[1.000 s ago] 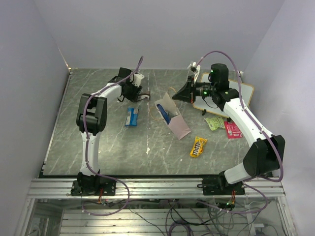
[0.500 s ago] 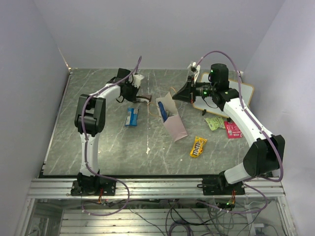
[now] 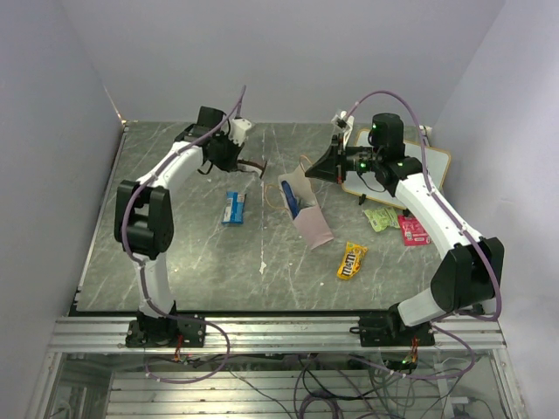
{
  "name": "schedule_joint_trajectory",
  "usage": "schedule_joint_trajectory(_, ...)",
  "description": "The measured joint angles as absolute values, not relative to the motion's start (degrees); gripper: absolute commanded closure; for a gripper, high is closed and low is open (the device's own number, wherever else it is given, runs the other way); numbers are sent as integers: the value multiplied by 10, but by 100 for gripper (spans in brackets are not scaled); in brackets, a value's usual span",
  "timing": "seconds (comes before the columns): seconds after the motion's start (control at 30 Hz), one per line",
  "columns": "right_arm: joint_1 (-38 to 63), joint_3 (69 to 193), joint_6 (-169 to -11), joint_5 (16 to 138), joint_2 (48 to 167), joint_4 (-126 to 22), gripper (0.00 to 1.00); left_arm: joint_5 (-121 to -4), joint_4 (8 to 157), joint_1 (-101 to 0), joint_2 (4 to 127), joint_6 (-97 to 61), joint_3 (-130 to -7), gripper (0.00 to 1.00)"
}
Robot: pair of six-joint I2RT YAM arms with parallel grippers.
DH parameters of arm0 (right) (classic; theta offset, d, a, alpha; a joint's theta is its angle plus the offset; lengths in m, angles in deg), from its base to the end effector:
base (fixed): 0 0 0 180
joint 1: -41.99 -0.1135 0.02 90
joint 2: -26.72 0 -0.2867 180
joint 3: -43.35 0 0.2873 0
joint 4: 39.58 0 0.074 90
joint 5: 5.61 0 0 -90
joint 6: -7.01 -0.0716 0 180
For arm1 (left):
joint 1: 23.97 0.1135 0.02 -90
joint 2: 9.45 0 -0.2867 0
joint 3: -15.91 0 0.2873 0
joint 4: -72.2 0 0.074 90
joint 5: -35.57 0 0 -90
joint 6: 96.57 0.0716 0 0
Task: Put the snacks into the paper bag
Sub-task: Pick up the snack from the center of the board, then place the snack in the paper bag.
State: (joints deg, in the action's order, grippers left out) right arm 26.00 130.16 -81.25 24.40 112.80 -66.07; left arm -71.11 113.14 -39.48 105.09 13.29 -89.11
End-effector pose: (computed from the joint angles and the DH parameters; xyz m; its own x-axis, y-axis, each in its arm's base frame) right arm 0.3545 0.1661 0.3555 -0.3906 -0.1277 -0.9116 -0.8998 0.2622 0.3488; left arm 0.4890 -0.1570 0.2168 -0.5521 0.4909 -0.6740 0.6590 0.7521 0.0081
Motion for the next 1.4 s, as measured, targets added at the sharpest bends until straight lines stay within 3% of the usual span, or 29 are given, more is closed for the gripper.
schedule_joint_trajectory(0.73, 230, 1311, -858, 281, 1139, -628, 100, -679, 1301, -412, 795, 148, -967, 93)
schedule_joint_trajectory(1.4, 212, 1312, -907, 288, 1160, -588, 100, -630, 1405, -529, 749, 142, -989, 93)
